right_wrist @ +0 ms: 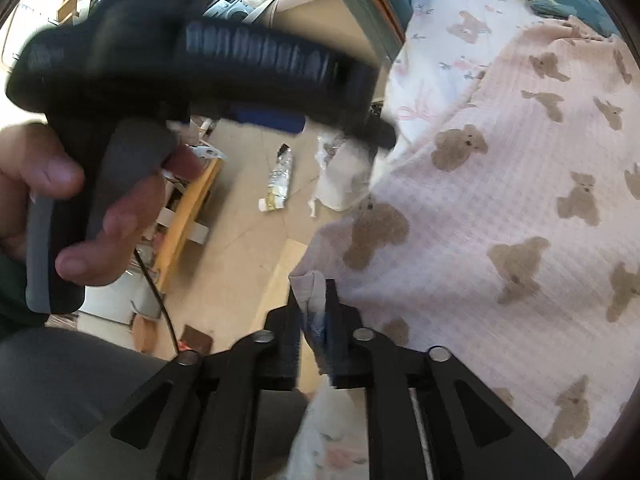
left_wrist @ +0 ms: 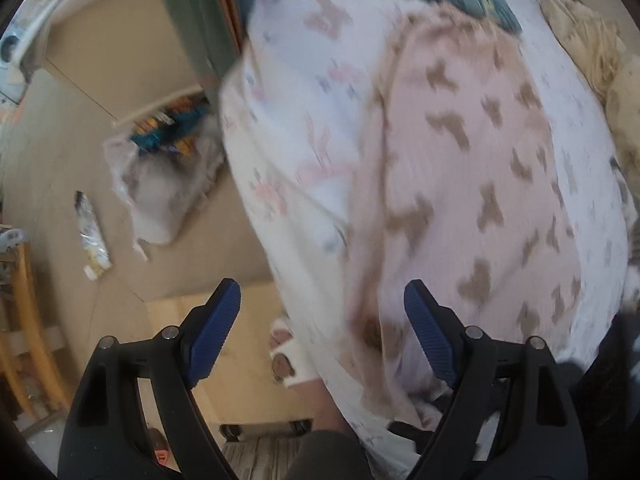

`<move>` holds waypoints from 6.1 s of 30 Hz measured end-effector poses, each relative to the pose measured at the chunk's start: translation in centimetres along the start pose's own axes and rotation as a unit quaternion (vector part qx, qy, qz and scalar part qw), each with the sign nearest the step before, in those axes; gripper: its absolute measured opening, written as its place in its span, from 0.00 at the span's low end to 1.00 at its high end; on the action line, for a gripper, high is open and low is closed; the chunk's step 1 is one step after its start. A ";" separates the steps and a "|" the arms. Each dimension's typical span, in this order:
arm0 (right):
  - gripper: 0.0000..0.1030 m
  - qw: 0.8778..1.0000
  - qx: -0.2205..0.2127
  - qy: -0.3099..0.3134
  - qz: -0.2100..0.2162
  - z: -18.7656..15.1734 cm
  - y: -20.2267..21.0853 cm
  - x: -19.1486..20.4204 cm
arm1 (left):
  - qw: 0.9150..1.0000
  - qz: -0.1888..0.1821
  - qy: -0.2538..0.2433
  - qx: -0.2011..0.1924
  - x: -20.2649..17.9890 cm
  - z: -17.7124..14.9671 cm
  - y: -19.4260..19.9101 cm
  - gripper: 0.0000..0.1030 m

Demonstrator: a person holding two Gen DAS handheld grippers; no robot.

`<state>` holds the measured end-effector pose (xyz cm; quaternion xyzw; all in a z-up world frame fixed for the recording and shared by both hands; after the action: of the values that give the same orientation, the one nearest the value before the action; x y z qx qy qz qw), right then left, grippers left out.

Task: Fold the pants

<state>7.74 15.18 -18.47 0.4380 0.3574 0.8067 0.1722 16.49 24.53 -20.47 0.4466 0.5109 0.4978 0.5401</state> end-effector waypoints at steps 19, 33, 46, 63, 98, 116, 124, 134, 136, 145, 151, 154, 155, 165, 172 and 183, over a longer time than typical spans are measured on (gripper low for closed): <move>0.67 0.931 -0.077 -0.350 -0.067 -16.0 17.5 -23.0 | 0.987 -0.004 -0.132 0.092 -7.3 -6.4 -4.8 0.04; 0.02 0.957 -0.115 -0.263 -0.033 -13.4 19.4 -17.3 | 0.991 0.009 -0.121 -0.058 -13.8 -5.6 7.4 0.00; 0.01 0.928 -0.346 -0.130 -0.051 -9.9 49.6 -7.7 | 0.942 -0.166 -0.041 -0.290 -20.8 -5.5 30.9 0.00; 0.01 0.915 -0.369 -0.124 -0.104 3.7 56.4 -10.4 | 0.922 -0.145 -0.019 -0.358 -23.9 4.9 36.1 0.00; 0.18 0.880 -0.041 -0.305 -0.362 -20.4 31.1 -25.0 | 0.991 0.108 -0.009 -0.078 -19.7 -12.0 0.4 0.50; 0.50 0.894 0.095 -0.311 -0.309 -22.1 21.3 -28.0 | 0.991 0.090 -0.092 0.047 -25.5 -12.7 -7.1 0.70; 0.55 0.921 0.024 -0.263 -0.288 -17.4 24.2 -24.4 | 0.998 0.040 -0.043 -0.037 -25.8 -10.3 -3.1 0.68; 0.70 0.936 -0.055 -0.301 -0.175 -8.6 26.7 -29.0 | 0.997 0.002 0.041 -0.062 -22.1 0.0 1.7 0.68; 0.73 0.940 -0.068 -0.279 -0.182 -5.3 28.3 -30.5 | 0.996 0.004 0.045 -0.079 -21.2 4.0 2.2 0.68; 0.73 0.964 -0.075 -0.182 -0.180 8.4 28.4 -36.1 | 0.987 0.033 -0.082 -0.135 -20.2 18.3 -1.5 0.68; 0.73 0.963 -0.065 -0.151 -0.214 14.0 26.0 -40.2 | 0.985 -0.006 -0.133 -0.109 -22.5 22.5 -5.6 0.68; 0.73 0.964 -0.071 -0.167 -0.195 15.5 23.7 -42.0 | 0.983 -0.020 -0.156 -0.094 -23.7 23.7 -7.7 0.68; 0.73 0.966 -0.061 -0.174 -0.182 15.8 22.4 -42.6 | 0.983 -0.031 -0.158 -0.089 -24.0 23.6 -8.0 0.68; 0.13 0.973 -0.001 -0.094 -0.213 14.5 16.7 -42.9 | 0.975 -0.037 -0.196 -0.093 -25.4 23.7 -10.5 0.68; 0.10 0.968 0.006 -0.097 -0.230 13.7 18.2 -43.9 | 0.974 -0.062 -0.204 -0.082 -26.5 23.6 -10.5 0.56; 0.07 0.965 -0.031 -0.047 -0.255 16.8 21.9 -41.8 | 0.964 -0.072 -0.224 -0.122 -28.3 25.3 -4.8 0.02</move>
<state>45.78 -17.36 -20.86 0.3645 0.4235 0.7254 0.4019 42.58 -3.48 -20.19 0.4397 0.3430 0.4037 0.7253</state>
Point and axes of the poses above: each gripper's, at about its wrist camera, not at the fingertips, and y roughly against the way its jaws point, x to its left, z to its top, the point moved 8 cm from there along -y, roughly the way its jaws point, and after that the axes turned 1 degree about x, right-handed, at the moved point
